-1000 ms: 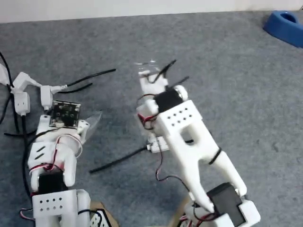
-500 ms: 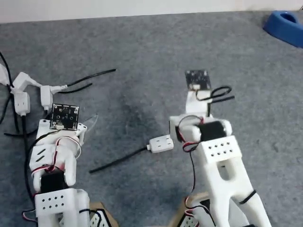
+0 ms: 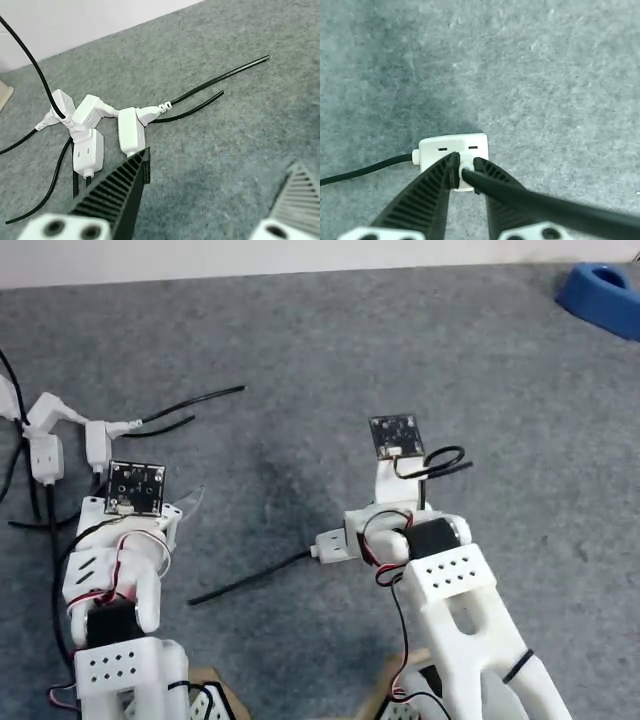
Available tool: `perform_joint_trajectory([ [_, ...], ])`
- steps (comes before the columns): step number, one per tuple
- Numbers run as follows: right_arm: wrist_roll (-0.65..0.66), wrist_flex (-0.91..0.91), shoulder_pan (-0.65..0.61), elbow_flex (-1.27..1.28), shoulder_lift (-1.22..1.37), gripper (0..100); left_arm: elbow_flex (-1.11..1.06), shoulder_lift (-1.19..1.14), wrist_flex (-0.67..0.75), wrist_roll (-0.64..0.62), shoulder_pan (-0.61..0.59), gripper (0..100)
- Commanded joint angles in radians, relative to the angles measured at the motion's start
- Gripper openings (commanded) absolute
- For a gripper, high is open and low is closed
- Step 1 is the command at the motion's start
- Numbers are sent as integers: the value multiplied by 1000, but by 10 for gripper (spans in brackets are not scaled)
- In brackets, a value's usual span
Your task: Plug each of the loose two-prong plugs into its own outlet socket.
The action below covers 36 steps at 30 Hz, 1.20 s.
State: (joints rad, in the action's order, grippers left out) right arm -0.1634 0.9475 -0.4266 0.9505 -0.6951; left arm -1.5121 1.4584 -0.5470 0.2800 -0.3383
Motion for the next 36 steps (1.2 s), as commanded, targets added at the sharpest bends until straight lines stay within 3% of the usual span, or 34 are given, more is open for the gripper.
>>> perform_joint_trajectory([
  [1, 51, -10, -7, -39, -16, 7, 7, 4, 21, 23, -5, 389],
  [9, 110, -16, 68, -62, -8, 7, 5, 4, 20, 44, -4, 387],
  [27, 123, -120, 30, -16, -7, 7, 5, 4, 20, 44, -4, 388],
  [36, 124, -90, 13, 1, -7, 7, 5, 4, 20, 44, -4, 389],
])
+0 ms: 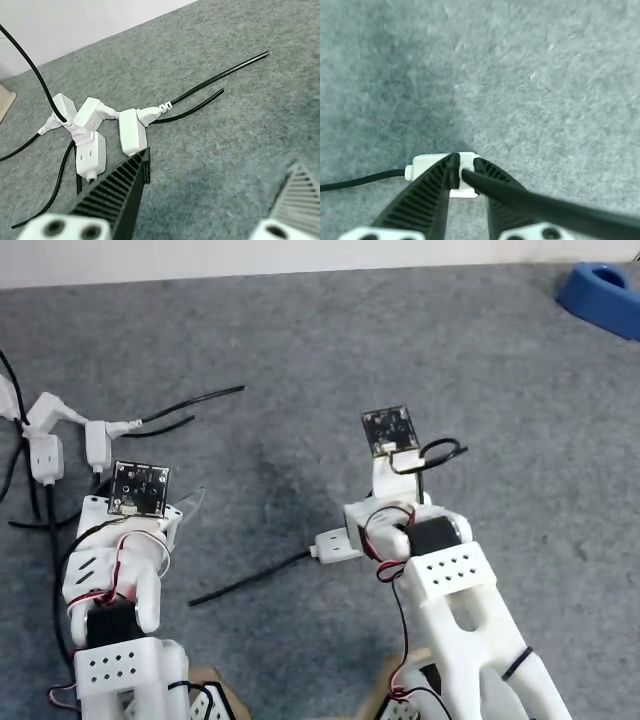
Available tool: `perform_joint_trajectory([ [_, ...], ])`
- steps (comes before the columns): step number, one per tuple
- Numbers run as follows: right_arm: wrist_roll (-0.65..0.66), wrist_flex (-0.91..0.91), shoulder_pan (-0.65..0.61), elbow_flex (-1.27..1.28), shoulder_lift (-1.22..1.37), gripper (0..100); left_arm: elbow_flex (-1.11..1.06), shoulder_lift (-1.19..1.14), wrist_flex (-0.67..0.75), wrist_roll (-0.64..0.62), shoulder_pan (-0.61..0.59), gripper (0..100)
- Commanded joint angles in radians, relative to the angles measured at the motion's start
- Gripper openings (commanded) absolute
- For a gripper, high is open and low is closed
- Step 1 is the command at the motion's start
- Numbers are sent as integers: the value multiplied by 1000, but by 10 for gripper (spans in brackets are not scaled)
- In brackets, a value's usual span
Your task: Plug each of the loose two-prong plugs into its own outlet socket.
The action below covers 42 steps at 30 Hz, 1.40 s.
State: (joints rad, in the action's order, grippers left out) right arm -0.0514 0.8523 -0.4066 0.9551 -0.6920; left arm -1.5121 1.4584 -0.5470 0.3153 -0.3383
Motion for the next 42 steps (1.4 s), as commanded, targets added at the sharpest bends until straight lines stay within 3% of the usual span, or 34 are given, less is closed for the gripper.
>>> perform_joint_trajectory([
  [1, 14, 5, -5, -2, -10, 7, 5, 4, 20, 9, -4, 389],
  [22, 40, -28, 5, 90, -1, 7, 15, 4, 20, 9, -4, 389],
  [28, 43, -93, -13, 61, 286, 7, 41, 5, -15, 9, -5, 389],
  [34, 35, 2, -38, -137, 624, 7, 107, 5, -26, 9, -12, 389],
  [42, 2, 71, -36, -148, 657, 7, 163, 4, -72, 11, -13, 389],
])
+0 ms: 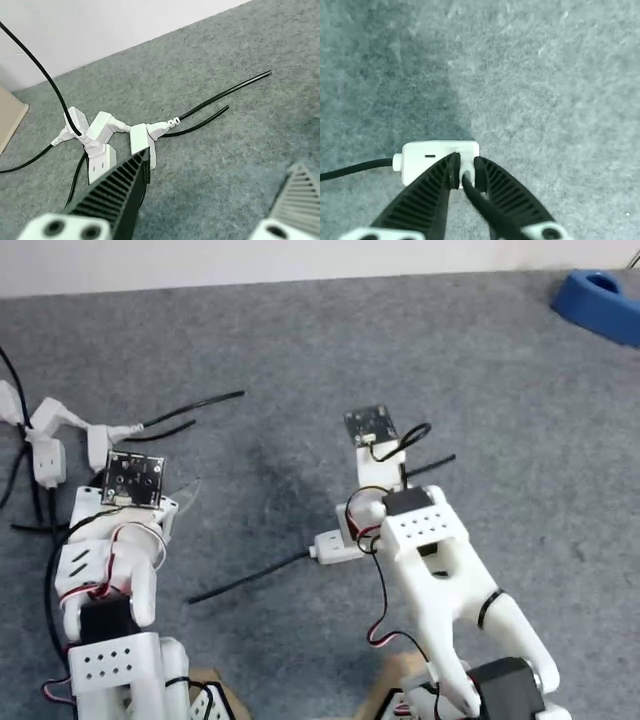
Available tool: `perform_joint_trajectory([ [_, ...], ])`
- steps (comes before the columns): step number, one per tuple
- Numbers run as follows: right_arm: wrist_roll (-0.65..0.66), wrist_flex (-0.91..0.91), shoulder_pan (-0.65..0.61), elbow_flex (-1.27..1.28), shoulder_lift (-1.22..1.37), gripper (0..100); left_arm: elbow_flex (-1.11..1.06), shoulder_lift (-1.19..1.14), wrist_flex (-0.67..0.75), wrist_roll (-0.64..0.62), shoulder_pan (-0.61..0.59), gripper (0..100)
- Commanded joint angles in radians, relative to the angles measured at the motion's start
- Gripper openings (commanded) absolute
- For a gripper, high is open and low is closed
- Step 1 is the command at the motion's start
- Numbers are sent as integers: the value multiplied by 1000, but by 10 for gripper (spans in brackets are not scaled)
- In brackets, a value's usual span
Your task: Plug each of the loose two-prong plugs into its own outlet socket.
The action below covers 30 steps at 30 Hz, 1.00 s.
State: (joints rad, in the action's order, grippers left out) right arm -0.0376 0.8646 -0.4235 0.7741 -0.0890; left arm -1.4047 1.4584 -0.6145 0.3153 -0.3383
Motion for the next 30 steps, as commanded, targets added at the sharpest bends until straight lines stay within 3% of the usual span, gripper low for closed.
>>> perform_joint_trajectory([
  [1, -12, 74, -19, 53, 35, 7, 59, 2, -5, 11, -21, 389],
  [8, 80, 143, -12, 180, -213, 7, 145, 2, -97, 11, -50, 389],
  [15, 166, 124, 25, 240, -189, 7, 171, 2, -141, 9, -50, 389],
  [24, 112, 131, 21, -68, 162, 7, 165, 2, -158, 11, -54, 389],
  [30, 117, 294, -2, -265, 131, 7, 130, 2, -157, 66, -54, 389],
])
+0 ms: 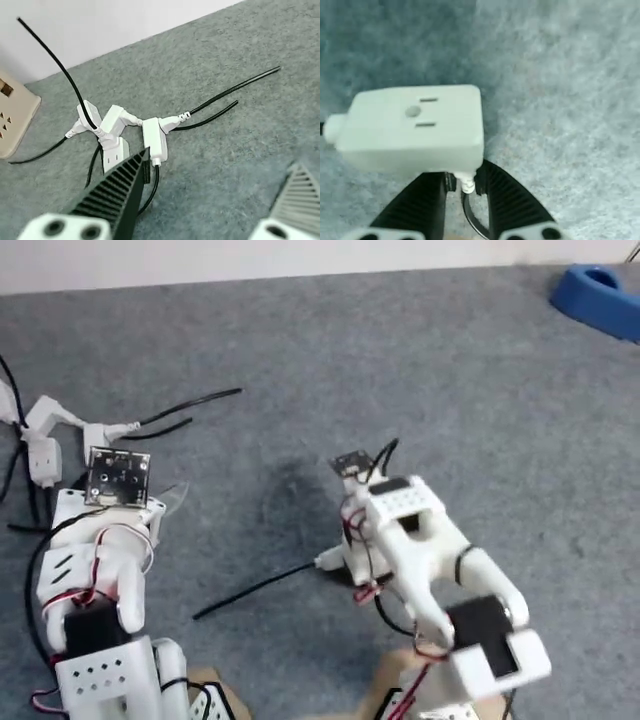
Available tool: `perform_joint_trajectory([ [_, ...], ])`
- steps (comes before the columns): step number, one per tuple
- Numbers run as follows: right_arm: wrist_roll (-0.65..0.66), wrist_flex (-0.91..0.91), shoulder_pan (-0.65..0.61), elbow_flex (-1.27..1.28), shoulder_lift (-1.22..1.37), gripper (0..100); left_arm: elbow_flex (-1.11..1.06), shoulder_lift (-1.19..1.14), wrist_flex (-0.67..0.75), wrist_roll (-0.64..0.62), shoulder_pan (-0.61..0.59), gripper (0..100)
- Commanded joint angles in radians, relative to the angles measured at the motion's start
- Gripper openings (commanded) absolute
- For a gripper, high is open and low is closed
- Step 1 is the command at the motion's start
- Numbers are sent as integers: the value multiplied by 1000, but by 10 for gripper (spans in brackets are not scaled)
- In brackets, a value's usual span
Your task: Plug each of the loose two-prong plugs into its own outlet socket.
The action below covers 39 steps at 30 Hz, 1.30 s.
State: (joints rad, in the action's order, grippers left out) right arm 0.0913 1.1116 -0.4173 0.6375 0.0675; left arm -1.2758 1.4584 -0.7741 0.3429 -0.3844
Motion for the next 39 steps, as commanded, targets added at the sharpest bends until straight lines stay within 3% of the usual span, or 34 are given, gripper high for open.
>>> perform_joint_trajectory([
  [1, -15, 67, -7, -136, -41, 7, -2, 2, 3, 38, -8, 389],
  [4, -20, 88, 8, -136, -111, 36, -5, 2, 3, 34, -8, 389],
  [13, 8, 205, 22, -182, -358, 378, -38, 2, 3, 37, -5, 389],
  [19, 9, 372, 74, -357, -360, 396, -39, 2, 3, 38, -1, 389],
  [24, -6, 509, 303, -570, -412, 396, 16, -54, -3, 37, 70, 389],
  [27, 49, 513, 406, -438, -406, 396, 188, -252, -103, 31, 200, 386],
  [32, 110, 196, 526, -38, -486, 396, 647, -794, -325, -38, 433, 386],
  [39, 137, 4, 478, 309, -693, 396, 1182, -1374, -565, -126, 691, 386],
])
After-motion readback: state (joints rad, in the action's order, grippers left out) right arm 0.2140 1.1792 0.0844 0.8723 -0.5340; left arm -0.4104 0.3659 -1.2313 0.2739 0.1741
